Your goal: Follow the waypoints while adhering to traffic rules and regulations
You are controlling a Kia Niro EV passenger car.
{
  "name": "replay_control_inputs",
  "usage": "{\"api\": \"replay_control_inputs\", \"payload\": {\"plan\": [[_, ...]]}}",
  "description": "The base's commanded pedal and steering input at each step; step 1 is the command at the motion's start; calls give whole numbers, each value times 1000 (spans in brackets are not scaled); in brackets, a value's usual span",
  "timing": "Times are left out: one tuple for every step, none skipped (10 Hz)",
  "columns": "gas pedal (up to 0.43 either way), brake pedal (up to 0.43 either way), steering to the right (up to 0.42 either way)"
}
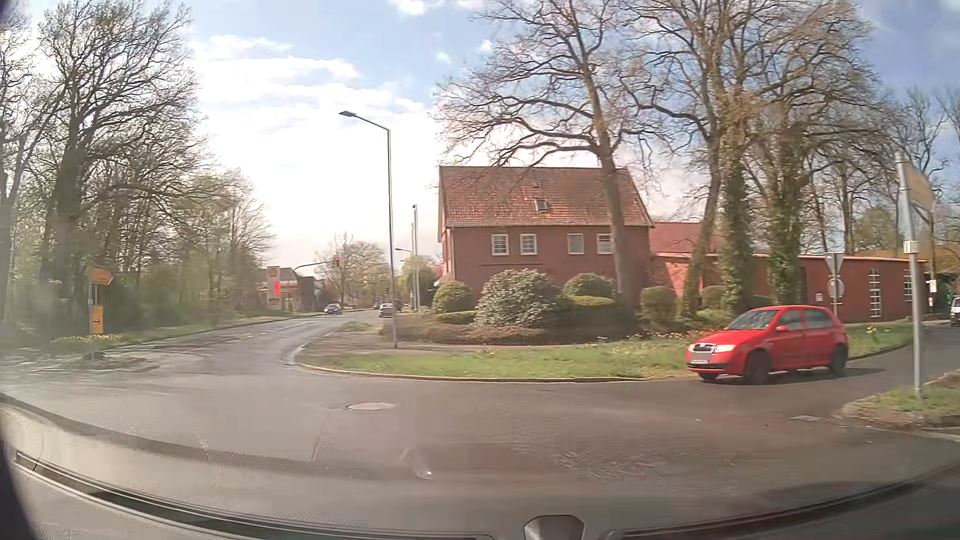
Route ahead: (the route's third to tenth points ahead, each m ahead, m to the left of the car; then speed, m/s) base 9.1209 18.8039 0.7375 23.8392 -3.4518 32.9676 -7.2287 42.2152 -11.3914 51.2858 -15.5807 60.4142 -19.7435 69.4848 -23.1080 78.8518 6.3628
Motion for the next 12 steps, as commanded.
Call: {"api": "replay_control_inputs", "payload": {"plan": [[110, 0, -340], [110, 0, -348], [110, 0, -354], [110, 0, -358], [118, 0, -358], [130, 0, -358], [130, 0, -359], [138, 0, -360], [138, 0, -364], [157, 0, -369], [157, 0, -377], [157, 0, -383]]}}
